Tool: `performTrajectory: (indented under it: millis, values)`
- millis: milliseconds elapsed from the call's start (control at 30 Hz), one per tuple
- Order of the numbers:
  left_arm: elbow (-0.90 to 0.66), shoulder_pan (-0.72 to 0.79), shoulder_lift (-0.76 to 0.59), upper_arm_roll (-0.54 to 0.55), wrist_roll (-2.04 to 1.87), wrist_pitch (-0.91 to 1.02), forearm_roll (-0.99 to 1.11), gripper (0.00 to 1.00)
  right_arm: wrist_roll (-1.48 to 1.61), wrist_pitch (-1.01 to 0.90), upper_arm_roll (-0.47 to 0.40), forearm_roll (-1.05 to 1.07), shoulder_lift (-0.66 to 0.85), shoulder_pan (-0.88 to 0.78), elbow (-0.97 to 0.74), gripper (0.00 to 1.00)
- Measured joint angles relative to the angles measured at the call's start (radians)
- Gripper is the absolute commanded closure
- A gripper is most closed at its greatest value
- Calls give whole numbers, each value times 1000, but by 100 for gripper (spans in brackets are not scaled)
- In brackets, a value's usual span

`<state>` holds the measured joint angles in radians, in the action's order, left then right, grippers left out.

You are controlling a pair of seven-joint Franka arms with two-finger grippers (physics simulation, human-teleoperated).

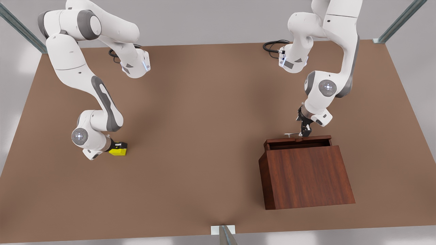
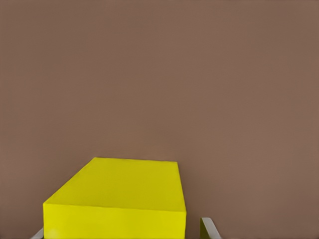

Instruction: Open the drawer with left arm, place the square in the middle with right arm, and place the square in the drawer with left arm

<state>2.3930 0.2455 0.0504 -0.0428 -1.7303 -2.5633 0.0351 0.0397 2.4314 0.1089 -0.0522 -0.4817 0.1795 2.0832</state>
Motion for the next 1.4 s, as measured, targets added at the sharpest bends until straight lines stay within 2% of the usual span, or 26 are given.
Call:
performTrajectory:
  millis: [200,267,333,500,600,700,800,833,967,1033,1100,1133,1233,1300,1400]
  values:
    - [4,1,-10,1,-4,17,3,0,2,29,0,-21,-18,0,-9,8]
    - [8,2,-12,1,-6,21,3,0,2,29,0,-21,-18,-1,-9,27]
    - [8,4,-18,1,-7,38,4,0,2,28,0,-22,-18,0,-14,39]
    - [8,10,-36,1,-21,78,3,0,3,23,0,-19,-17,-1,-17,39]
    - [9,13,-37,2,-38,87,2,0,-37,-74,14,-10,73,-16,-23,39]
    - [15,14,-38,3,-39,89,0,0,-295,-270,147,-9,145,-17,-91,39]
    - [19,17,-46,3,-54,105,-2,0,-389,-347,323,-13,111,-17,-210,39]
    - [19,19,-49,3,-55,115,-2,0,-402,-413,371,-10,81,-56,-294,39]
    - [21,26,-68,2,-66,149,-3,0,-453,-501,371,-40,-66,-326,-551,38]
    - [21,31,-77,2,-67,165,-3,0,-440,-493,371,-173,-128,-442,-601,38]
    - [21,40,-81,1,-70,173,-3,0,-410,-496,371,-206,-197,-501,-664,33]
    - [21,44,-81,3,-73,175,-3,0,-331,-490,375,-205,-224,-506,-684,34]
    - [24,52,-79,3,-75,175,-3,0,-282,-506,368,-259,-334,-659,-830,38]
    - [29,51,-78,3,-75,175,-4,0,-280,-565,338,-264,-454,-766,-993,43]
    - [32,50,-80,2,-75,175,-4,0,-342,-559,318,-258,-488,-818,-997,40]
